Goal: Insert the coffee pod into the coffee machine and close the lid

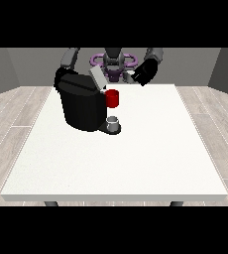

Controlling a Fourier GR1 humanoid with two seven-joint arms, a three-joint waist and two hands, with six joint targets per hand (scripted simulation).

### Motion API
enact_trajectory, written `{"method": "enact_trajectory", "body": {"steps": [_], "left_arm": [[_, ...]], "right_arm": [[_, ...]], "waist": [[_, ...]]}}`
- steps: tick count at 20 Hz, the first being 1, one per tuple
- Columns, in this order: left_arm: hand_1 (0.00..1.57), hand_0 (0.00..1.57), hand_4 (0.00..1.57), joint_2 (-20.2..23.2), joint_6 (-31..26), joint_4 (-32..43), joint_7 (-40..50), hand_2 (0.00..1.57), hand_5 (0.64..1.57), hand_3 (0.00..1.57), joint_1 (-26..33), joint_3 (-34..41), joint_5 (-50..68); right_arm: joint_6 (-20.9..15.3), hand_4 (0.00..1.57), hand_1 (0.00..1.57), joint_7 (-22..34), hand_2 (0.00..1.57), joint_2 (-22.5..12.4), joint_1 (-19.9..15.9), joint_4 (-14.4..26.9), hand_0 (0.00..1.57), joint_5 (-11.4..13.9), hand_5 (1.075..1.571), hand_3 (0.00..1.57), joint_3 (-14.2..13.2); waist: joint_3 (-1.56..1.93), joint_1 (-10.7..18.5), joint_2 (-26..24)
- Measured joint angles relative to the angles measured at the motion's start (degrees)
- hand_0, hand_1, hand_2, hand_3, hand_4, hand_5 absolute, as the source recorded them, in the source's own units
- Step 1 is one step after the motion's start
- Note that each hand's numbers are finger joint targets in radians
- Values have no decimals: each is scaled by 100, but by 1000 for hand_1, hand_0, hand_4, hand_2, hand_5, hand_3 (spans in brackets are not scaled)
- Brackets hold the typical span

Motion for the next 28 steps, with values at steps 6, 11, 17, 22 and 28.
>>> {"method": "enact_trajectory", "body": {"steps": [6, 11, 17, 22, 28], "left_arm": [[1459, 1459, 615, -85, -96, -146, 338, 1448, 1571, 1335, -463, 258, 236], [1354, 1354, 602, 10, -24, -58, 534, 1410, 1571, 1351, -864, 458, 301], [1388, 1388, 629, 344, 94, 184, 573, 1442, 1571, 1356, -1388, 807, 414], [1506, 1506, 604, 454, 143, 314, 676, 1501, 1571, 1431, -1736, 947, 486], [1451, 1451, 609, 608, 189, 428, 740, 1483, 1571, 1390, -2033, 1106, 585]], "right_arm": [[209, 213, 0, -140, 0, -127, -41, 19, 0, -132, 1571, 0, -99], [311, 257, 0, -152, 0, -194, -211, -90, 0, -213, 1571, 0, -136], [515, 0, 0, -373, 0, -207, -455, -217, 0, -230, 1571, 0, -43], [686, 165, 0, -400, 0, -222, -702, -163, 0, -253, 1571, 0, 16], [965, 267, 0, -717, 0, -361, -834, 48, 0, -266, 1571, 0, -13]], "waist": [[0, -113, 160], [0, -295, 465], [1, -567, 1073], [0, -594, 1278], [1, -672, 1589]]}}
